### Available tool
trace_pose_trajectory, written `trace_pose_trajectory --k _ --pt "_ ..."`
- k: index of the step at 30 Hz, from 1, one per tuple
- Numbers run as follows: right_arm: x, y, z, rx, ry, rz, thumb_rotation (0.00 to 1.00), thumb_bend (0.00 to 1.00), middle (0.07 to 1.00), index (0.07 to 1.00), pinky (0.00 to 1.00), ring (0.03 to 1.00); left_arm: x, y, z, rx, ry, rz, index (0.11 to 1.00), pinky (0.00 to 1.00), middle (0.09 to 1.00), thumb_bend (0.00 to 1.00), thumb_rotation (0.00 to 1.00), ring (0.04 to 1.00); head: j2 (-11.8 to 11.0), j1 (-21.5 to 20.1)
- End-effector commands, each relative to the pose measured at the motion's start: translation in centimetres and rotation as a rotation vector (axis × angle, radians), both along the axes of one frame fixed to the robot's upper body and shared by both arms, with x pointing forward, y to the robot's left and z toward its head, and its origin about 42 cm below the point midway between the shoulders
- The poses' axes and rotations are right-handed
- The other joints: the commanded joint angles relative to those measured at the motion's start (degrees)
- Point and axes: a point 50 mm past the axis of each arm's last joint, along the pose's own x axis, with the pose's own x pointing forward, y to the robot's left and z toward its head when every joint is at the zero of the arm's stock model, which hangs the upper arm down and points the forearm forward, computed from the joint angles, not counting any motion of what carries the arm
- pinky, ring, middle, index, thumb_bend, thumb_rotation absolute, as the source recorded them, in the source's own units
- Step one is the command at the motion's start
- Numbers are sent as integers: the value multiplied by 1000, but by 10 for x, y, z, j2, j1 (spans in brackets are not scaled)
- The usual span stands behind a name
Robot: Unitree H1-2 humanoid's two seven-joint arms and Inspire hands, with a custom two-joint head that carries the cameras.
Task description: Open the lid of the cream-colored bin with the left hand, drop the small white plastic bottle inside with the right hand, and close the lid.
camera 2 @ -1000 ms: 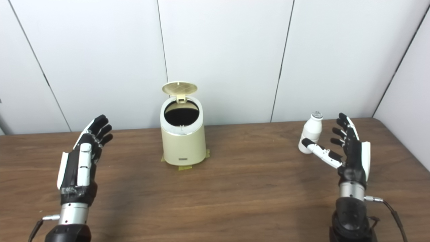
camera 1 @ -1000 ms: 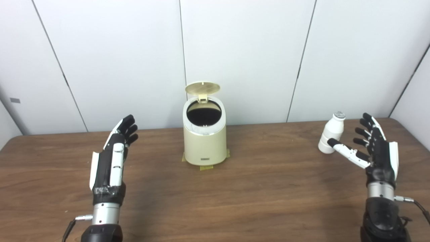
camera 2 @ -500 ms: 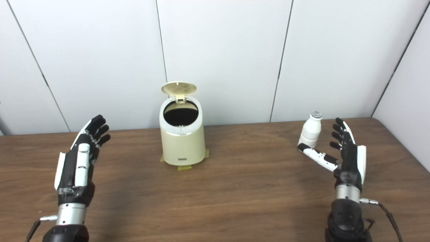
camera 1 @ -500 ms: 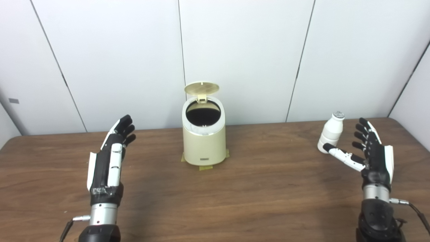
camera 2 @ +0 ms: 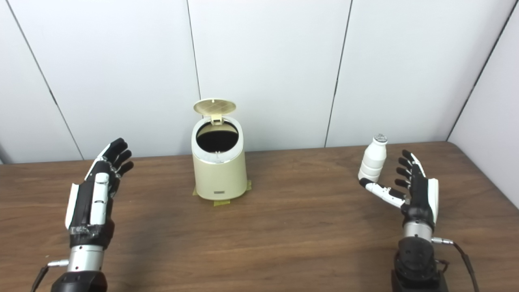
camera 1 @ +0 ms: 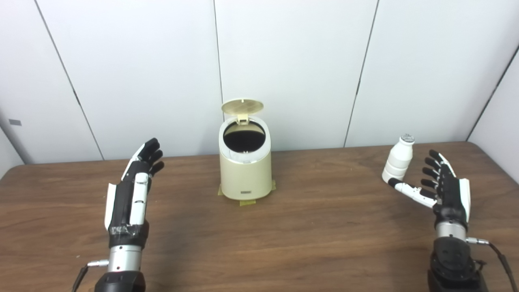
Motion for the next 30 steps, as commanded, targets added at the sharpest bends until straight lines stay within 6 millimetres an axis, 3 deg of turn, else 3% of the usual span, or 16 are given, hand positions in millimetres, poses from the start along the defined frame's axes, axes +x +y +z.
trace_pose_trajectory --k 1,9,12,21,24,30 --pt "16 -5 28 -23 -79 13 172 814 872 898 743 838 3 -2 21 8 -79 -5 892 870 907 474 879 896 1 0" --pt "28 -10 32 8 -69 3 210 828 858 900 648 797 1 -3 22 9 -82 -8 891 864 904 477 879 891 3 0" --pt "33 -14 33 28 -71 -1 176 823 882 902 715 840 1 -3 23 5 -83 -7 892 863 905 475 874 892 5 1" --pt "45 -24 36 48 -37 2 167 809 885 910 667 819 1 -2 23 5 -82 -7 895 866 904 465 901 890 6 1" --pt "50 -27 38 41 -35 0 174 807 906 916 729 859 0 -2 23 3 -82 -7 892 865 903 465 899 889 7 1" --pt "59 -33 37 31 -28 -2 151 810 875 874 728 832 0 -3 24 1 -81 -15 889 858 902 475 883 888 7 2"
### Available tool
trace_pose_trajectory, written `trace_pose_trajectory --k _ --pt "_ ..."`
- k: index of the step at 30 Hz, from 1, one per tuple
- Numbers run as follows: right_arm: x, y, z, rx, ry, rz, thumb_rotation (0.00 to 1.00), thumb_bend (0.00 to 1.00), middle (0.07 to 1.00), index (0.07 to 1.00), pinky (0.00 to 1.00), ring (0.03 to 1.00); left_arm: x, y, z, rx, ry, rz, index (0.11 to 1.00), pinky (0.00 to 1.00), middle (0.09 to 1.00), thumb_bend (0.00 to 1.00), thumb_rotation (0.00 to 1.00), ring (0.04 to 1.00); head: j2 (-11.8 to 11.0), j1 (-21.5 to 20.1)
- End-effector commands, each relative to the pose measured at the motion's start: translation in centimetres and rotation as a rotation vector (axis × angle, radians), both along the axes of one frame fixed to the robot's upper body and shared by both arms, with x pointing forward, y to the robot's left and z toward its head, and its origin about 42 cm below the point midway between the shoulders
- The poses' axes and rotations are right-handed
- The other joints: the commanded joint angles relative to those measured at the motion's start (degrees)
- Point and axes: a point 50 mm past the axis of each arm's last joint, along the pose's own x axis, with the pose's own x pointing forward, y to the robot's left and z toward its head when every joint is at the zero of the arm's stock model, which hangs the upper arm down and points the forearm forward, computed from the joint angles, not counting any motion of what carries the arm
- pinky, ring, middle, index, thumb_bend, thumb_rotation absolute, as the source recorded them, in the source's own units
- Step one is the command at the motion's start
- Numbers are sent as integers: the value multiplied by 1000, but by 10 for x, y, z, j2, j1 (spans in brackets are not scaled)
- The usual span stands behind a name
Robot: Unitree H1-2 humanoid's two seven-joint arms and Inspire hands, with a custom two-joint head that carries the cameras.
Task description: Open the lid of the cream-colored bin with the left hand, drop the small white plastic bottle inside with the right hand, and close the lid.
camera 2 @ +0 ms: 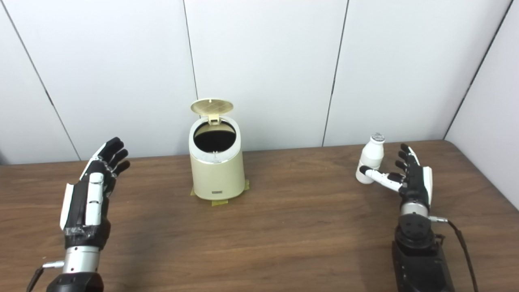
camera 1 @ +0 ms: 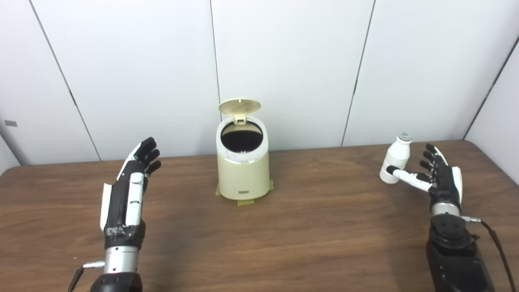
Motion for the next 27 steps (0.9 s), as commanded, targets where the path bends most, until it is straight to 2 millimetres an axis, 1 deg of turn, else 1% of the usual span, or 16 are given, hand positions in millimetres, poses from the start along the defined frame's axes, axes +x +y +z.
trace_pose_trajectory --k 1,3,5,6,7,8,13,15,17,19,22,24,27 --pt "16 -7 33 -42 -103 6 138 813 867 870 724 826 2 -3 21 -1 -80 -13 888 860 902 469 882 888 1 0" --pt "19 -8 32 -53 -97 7 137 814 860 865 717 819 2 -3 21 -4 -79 -14 891 859 903 466 885 887 2 0" --pt "21 -8 32 -64 -91 6 129 812 831 855 689 796 2 -3 21 1 -78 -12 894 863 906 469 885 890 2 1" --pt "22 -8 32 -66 -87 4 136 817 831 856 678 793 2 -3 21 5 -77 -11 893 862 905 469 885 890 3 1" --pt "23 -8 32 -70 -82 5 148 824 831 859 643 779 2 -3 21 7 -75 -9 892 862 904 474 884 890 3 1" --pt "24 -8 31 -73 -81 9 156 826 835 863 639 780 1 -3 21 10 -72 -7 889 863 903 481 883 891 3 1" --pt "30 -10 26 -67 -70 15 146 831 843 851 706 807 1 -3 21 9 -77 -10 888 861 903 469 888 890 4 2" --pt "33 -10 24 -62 -70 25 136 835 844 850 717 808 0 -3 22 11 -75 -8 890 864 905 473 888 892 5 2" --pt "34 -10 21 -67 -71 36 131 853 850 854 712 813 0 -4 22 17 -76 -6 890 866 906 483 889 893 5 3" --pt "36 -10 20 -88 -66 45 151 866 860 869 706 812 0 -4 22 19 -78 -4 886 860 902 490 884 890 5 4" --pt "39 -9 18 -89 -64 46 165 861 871 887 697 820 0 -4 22 14 -77 -5 884 862 900 497 877 888 5 5" --pt "41 -8 19 -78 -65 45 146 847 877 901 639 797 0 -5 23 11 -79 -4 882 862 898 498 874 886 5 6" --pt "44 -8 20 -79 -57 49 136 835 888 910 666 810 -1 -5 23 12 -83 -7 880 865 897 495 874 885 6 7"
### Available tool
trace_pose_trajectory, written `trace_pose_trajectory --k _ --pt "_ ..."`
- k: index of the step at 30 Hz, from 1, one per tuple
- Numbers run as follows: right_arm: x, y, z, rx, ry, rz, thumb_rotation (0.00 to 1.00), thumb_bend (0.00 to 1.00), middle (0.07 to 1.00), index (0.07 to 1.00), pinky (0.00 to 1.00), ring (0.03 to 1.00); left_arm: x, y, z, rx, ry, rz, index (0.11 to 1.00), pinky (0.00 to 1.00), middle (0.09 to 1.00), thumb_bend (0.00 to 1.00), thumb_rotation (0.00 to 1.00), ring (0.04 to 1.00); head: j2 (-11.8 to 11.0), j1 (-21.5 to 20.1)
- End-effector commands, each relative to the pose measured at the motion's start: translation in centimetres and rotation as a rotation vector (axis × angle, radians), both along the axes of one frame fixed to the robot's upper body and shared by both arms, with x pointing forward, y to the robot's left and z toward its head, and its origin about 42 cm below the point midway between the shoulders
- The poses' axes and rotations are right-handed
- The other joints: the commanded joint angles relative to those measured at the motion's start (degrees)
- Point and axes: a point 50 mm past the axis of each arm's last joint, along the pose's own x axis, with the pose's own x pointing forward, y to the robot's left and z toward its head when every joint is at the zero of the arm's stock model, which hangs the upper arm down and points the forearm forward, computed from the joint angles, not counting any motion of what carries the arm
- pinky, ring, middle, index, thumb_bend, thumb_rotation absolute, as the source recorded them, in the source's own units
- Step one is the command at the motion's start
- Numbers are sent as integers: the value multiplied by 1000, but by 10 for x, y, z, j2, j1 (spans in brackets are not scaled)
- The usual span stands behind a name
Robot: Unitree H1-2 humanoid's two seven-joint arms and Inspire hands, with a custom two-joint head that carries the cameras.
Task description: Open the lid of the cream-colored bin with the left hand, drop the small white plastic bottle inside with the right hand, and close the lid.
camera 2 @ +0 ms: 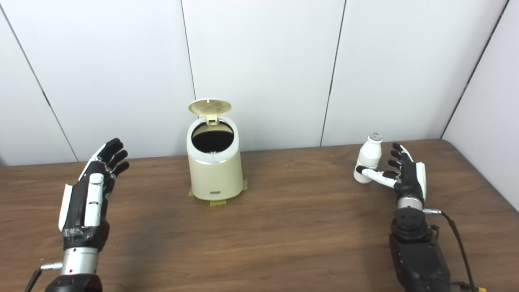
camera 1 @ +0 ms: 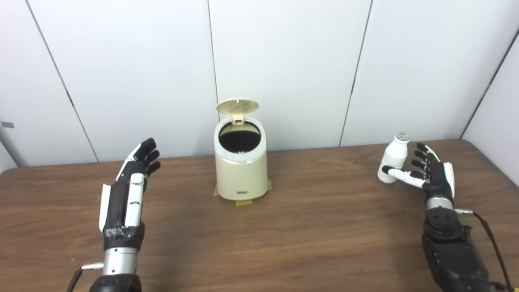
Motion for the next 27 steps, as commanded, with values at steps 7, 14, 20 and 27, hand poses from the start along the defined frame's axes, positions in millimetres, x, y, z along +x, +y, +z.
trace_pose_trajectory --k 7,14,20,27 --pt "23 -4 36 -61 -80 -9 144 853 820 879 514 685 3 -3 19 9 -81 -8 887 860 901 499 878 885 2 -2" --pt "20 2 36 -68 -99 7 174 853 816 856 596 734 4 -3 19 11 -81 -8 887 854 899 489 878 884 0 -4" --pt "24 5 33 -80 -93 16 149 835 823 844 716 794 4 -4 19 1 -80 -8 885 856 898 496 869 883 -2 -3" --pt "29 11 34 -112 -109 31 127 848 788 788 655 744 3 -5 20 -1 -77 -6 884 860 899 496 861 885 -1 -1"
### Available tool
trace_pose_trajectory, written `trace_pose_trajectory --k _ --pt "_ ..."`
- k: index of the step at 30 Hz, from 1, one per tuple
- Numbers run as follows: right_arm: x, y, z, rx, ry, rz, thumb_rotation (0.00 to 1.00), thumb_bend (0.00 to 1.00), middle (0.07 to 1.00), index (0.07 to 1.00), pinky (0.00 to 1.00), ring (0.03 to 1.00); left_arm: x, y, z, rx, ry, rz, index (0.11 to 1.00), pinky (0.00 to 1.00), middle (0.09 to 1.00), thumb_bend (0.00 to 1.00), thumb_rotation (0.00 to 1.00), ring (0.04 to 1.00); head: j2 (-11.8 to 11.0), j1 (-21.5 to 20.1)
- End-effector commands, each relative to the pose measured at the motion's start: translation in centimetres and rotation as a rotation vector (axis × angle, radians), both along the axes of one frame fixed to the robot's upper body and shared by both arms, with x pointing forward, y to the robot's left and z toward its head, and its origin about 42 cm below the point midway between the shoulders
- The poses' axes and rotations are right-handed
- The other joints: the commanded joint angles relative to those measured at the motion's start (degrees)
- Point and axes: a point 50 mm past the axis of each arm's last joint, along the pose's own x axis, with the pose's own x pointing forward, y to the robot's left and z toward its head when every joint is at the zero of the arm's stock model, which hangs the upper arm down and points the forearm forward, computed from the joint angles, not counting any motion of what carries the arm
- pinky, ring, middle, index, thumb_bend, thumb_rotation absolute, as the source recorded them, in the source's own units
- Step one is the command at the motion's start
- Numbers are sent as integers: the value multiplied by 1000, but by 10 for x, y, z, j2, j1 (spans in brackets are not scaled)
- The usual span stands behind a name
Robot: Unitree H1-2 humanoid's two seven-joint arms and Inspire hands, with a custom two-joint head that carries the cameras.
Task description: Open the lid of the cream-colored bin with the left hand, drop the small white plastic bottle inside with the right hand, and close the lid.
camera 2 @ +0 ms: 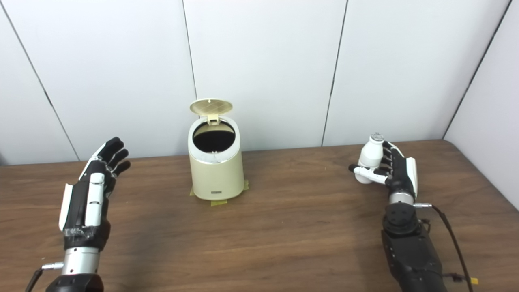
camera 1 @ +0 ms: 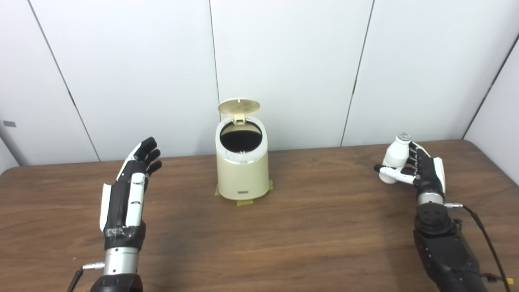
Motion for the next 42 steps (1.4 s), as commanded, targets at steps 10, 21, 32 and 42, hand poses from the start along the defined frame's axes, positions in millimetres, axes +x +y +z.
trace_pose_trajectory --k 10,21,32,42 --pt "22 -2 33 -47 -112 17 136 843 769 772 616 715 4 -3 19 4 -83 -10 883 859 896 487 874 885 2 -2" --pt "19 -5 36 -16 -118 -8 88 827 790 797 637 738 4 -3 19 6 -85 -12 884 866 898 496 868 884 3 -2" --pt "15 -4 33 -115 -138 -193 105 524 679 492 475 595 2 -2 20 1 -87 -14 889 861 899 475 876 887 6 -2" --pt "13 -7 33 -104 -153 -187 0 516 512 492 356 415 3 -3 20 4 -82 -10 884 861 897 483 868 882 6 -3"
